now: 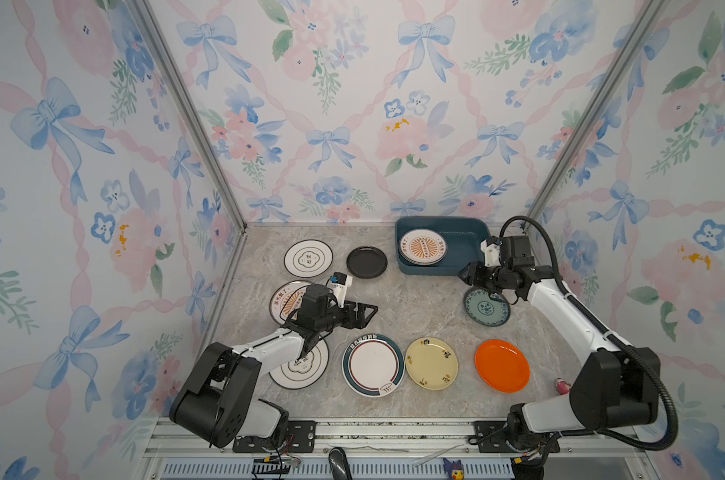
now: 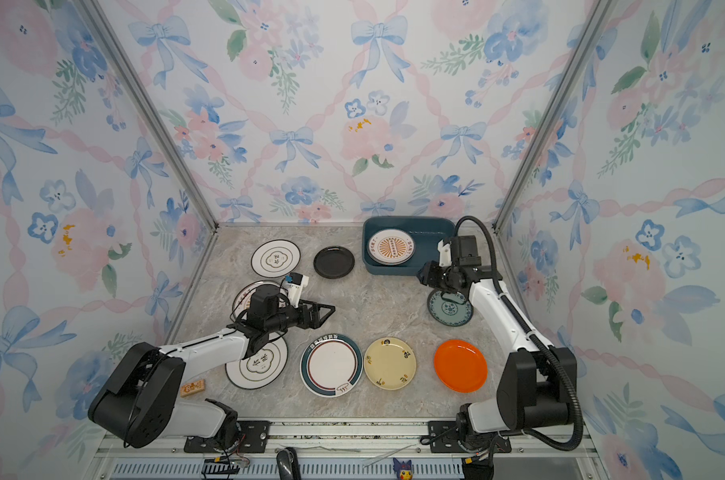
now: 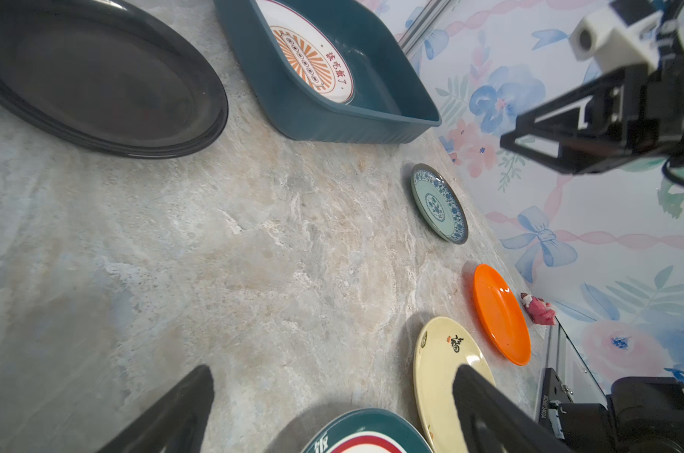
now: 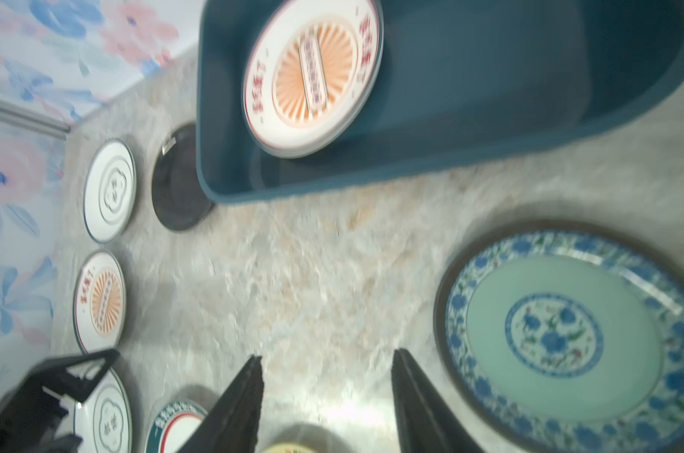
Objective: Place the plates into the plastic bin on the countertop
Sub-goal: Pick up the plate from the bottom-center of the table.
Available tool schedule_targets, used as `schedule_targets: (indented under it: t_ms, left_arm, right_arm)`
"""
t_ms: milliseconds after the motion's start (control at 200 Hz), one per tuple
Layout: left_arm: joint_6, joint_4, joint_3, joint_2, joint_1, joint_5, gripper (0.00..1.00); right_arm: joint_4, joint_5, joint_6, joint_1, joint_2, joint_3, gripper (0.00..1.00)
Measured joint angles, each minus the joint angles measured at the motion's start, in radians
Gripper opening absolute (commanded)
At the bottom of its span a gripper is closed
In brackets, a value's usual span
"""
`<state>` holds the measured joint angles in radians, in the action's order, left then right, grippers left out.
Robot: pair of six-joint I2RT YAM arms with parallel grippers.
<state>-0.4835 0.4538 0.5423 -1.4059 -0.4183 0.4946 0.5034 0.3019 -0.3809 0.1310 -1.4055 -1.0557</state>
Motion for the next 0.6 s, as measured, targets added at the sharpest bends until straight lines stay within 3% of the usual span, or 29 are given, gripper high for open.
schedule_targets:
  t_ms: [200,375,600]
  left_arm:
    - [0.013,0.0,0.071,-0.084,-0.038,0.008,0.96]
    - [0.012,0.0,0.124,-0.143,-0.064,0.008,0.96]
    - [0.012,0.0,0.163,-0.171,-0.086,0.008,0.96]
  right_arm:
    - [0.001,0.0,-0.06,0.135,0.147,0.294,0.52]
    - [-0.019,-0.005,-0.13,0.2,0.278,0.404,0.52]
    - [-0.062,-0.015,-0.187,0.219,0.289,0.515,0.52]
